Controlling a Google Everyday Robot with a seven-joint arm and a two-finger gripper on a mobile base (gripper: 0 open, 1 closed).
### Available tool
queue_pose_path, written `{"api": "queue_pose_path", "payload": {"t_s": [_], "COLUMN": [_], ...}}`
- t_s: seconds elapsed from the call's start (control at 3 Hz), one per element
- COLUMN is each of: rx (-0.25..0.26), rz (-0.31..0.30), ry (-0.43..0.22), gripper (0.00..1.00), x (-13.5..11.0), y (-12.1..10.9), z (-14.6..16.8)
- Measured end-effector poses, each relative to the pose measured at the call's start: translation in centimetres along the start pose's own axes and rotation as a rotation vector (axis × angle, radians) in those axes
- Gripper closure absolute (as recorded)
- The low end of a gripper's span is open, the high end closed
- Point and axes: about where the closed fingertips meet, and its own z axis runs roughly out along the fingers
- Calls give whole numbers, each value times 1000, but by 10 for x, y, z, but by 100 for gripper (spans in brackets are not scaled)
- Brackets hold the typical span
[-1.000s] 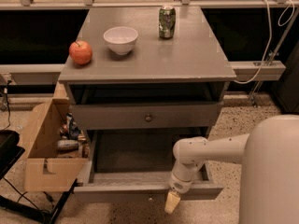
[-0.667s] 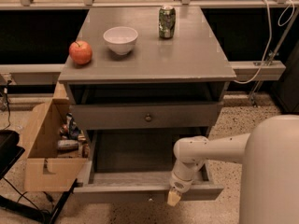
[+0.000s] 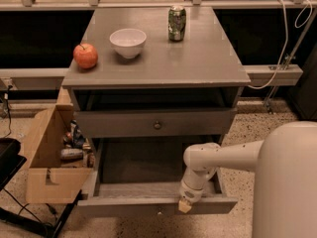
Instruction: Open middle drawer
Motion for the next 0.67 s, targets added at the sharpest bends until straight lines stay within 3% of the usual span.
{"api": "queue_pose_path", "payload": {"t_s": [0.33,0.67], "rx": [0,0], "rz": [0,0], "ry": [0,0], "gripper": [100,82], "x": [-2,-2], "y": [-3,-3], "z": [-2,-2]}}
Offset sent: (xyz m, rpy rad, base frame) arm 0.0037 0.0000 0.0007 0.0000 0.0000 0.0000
